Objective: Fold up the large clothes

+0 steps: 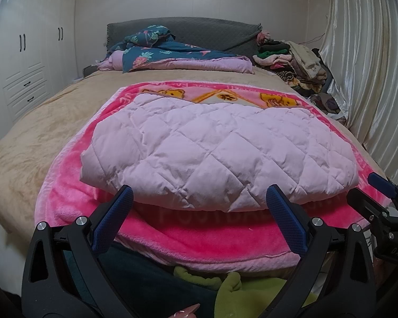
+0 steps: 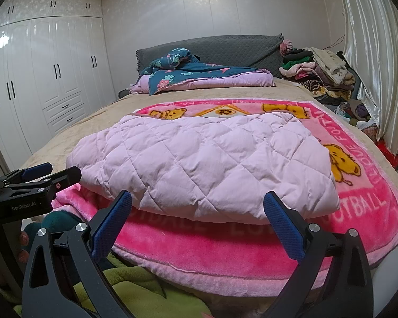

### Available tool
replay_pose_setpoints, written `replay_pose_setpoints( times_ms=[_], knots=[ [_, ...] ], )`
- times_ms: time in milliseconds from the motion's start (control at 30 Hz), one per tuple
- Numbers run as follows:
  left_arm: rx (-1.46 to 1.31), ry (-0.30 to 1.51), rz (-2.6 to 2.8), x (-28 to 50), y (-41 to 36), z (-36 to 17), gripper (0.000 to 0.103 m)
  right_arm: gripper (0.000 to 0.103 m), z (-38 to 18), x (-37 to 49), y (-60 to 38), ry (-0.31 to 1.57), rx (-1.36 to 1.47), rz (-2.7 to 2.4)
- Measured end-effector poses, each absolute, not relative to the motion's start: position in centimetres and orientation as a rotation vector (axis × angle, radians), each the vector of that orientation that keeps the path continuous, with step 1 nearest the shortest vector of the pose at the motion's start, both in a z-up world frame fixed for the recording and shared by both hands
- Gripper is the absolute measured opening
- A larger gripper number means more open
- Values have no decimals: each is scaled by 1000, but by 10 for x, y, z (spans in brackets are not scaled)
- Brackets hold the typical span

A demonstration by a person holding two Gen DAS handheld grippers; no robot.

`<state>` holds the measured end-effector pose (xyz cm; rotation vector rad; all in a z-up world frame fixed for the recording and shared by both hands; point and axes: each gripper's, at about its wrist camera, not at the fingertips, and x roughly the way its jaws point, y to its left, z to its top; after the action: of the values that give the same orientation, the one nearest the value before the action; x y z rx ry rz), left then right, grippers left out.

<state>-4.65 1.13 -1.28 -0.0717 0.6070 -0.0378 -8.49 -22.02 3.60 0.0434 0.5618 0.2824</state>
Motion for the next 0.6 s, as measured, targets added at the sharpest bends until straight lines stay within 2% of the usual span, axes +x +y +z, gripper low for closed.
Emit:
replay_pose_setpoints(
  times_ms=[600],
  knots=[
    [-66, 656, -4, -34, 32, -17, 94, 99, 37, -68, -224, 579, 48, 297]
  ],
)
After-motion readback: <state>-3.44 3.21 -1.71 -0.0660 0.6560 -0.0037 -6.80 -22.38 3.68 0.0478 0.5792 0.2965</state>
